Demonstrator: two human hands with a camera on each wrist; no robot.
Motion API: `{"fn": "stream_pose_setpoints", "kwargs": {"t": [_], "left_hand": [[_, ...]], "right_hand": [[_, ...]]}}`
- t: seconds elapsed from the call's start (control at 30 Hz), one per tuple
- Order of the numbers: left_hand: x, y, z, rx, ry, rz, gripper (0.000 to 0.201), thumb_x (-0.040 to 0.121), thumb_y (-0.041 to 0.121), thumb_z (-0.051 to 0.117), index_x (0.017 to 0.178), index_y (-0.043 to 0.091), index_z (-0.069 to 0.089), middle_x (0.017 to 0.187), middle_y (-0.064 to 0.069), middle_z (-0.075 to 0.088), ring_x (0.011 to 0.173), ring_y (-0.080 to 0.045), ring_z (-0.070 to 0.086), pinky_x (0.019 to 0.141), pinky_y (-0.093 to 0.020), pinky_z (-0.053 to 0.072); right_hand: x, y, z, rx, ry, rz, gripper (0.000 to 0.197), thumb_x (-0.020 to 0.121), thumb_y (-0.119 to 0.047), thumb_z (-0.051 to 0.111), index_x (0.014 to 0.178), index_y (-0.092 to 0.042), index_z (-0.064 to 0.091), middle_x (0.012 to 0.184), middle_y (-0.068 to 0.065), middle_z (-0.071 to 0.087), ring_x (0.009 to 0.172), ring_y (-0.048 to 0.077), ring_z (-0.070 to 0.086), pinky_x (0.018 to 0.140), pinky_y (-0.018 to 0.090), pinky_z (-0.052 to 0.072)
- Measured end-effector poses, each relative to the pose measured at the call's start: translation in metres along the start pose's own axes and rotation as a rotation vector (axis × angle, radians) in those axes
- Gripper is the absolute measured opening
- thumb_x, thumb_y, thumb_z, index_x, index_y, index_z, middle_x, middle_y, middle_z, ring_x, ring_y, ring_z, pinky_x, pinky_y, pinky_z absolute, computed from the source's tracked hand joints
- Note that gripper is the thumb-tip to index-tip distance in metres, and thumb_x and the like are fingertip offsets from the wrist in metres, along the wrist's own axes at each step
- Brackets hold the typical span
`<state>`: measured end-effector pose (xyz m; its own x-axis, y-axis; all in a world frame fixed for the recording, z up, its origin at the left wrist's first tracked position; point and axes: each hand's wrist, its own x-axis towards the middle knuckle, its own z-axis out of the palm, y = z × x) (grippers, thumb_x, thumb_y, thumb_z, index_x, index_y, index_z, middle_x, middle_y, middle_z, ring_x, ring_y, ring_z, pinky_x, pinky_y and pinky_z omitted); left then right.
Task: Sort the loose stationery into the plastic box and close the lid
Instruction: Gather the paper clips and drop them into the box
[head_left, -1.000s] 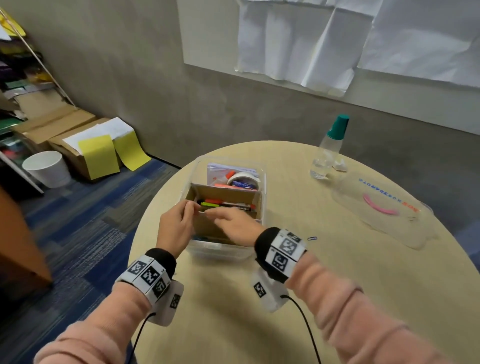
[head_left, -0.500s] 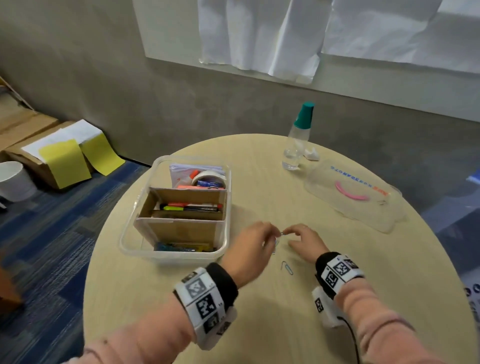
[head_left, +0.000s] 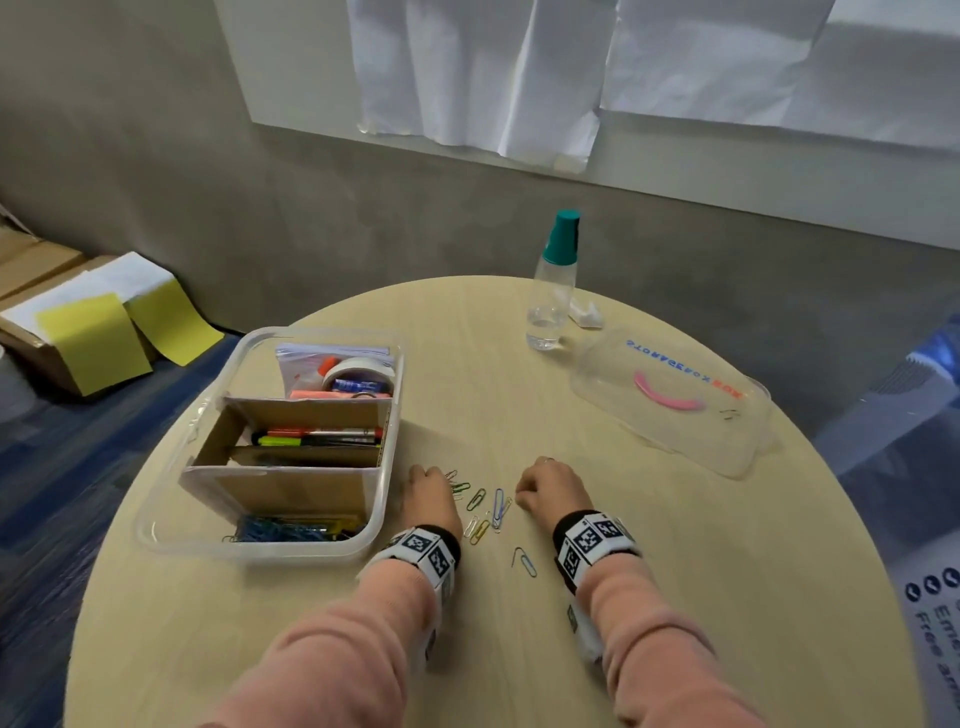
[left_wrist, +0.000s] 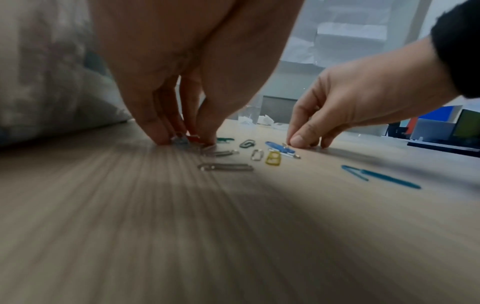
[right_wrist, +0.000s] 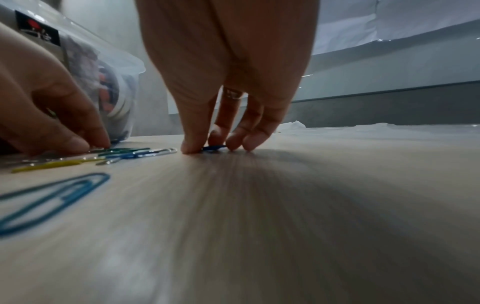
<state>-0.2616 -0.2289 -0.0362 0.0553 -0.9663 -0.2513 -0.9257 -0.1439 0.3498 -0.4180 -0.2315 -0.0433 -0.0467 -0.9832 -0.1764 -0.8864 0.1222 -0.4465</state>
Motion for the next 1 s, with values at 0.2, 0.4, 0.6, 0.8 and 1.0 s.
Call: {"fn": "stream_pose_setpoints", "kwargs": {"t": [0.2,0.4,0.6,0.8,1.0], "left_hand": [[-0.003,-0.008,-0.002,0.010,-0.046,0.086,0.023,0.090,0.003,0.050,0.112,0.005,0.055,0.115,-0.011,0.052,0.105,-0.024,0.055,0.094,-0.032,0.048],[-0.027,-0.023,0.002,0.069,-0.172,0.165,0.021,0.096,0.019,0.047,0.112,0.007,0.054,0.115,-0.011,0.053,0.104,-0.023,0.054,0.090,-0.030,0.046],[-0.042,-0.031,0.000,-0.219,-0.271,0.148,0.019,0.095,0.012,0.045,0.107,0.002,0.055,0.112,-0.013,0.055,0.104,-0.024,0.056,0.094,-0.032,0.046],[-0.061,-0.021,-0.028,-1.050,-0.298,0.061,0.019,0.100,0.017,0.035,0.088,0.008,0.046,0.076,-0.003,0.053,0.066,-0.011,0.051,0.062,-0.019,0.045],[-0.064,-0.022,-0.031,-1.231,-0.297,0.023,0.018,0.100,0.016,0.035,0.086,0.009,0.043,0.072,-0.003,0.047,0.062,-0.011,0.047,0.057,-0.019,0.041]], "right_hand": [[-0.017,-0.002,0.007,-0.072,-0.093,0.056,0.018,0.092,-0.009,0.045,0.081,-0.011,0.059,0.111,0.015,0.057,0.104,0.029,0.055,0.087,0.032,0.043],[-0.031,0.002,0.002,0.455,-0.071,0.267,0.019,0.095,-0.006,0.042,0.083,-0.005,0.057,0.081,0.009,0.059,0.071,0.019,0.051,0.065,0.025,0.040],[-0.035,-0.004,-0.009,1.452,-0.023,0.468,0.027,0.094,0.007,0.029,0.084,-0.003,0.051,0.065,0.008,0.044,0.057,0.017,0.041,0.051,0.024,0.035],[-0.022,-0.029,-0.003,0.850,-0.051,0.507,0.034,0.094,-0.029,0.042,0.082,-0.005,0.061,0.064,0.004,0.049,0.052,0.016,0.044,0.049,0.023,0.035],[-0.023,-0.050,0.018,-0.016,-0.030,0.327,0.030,0.085,-0.031,0.062,0.097,-0.003,0.061,0.105,0.015,0.064,0.095,0.031,0.062,0.068,0.027,0.041]]}}
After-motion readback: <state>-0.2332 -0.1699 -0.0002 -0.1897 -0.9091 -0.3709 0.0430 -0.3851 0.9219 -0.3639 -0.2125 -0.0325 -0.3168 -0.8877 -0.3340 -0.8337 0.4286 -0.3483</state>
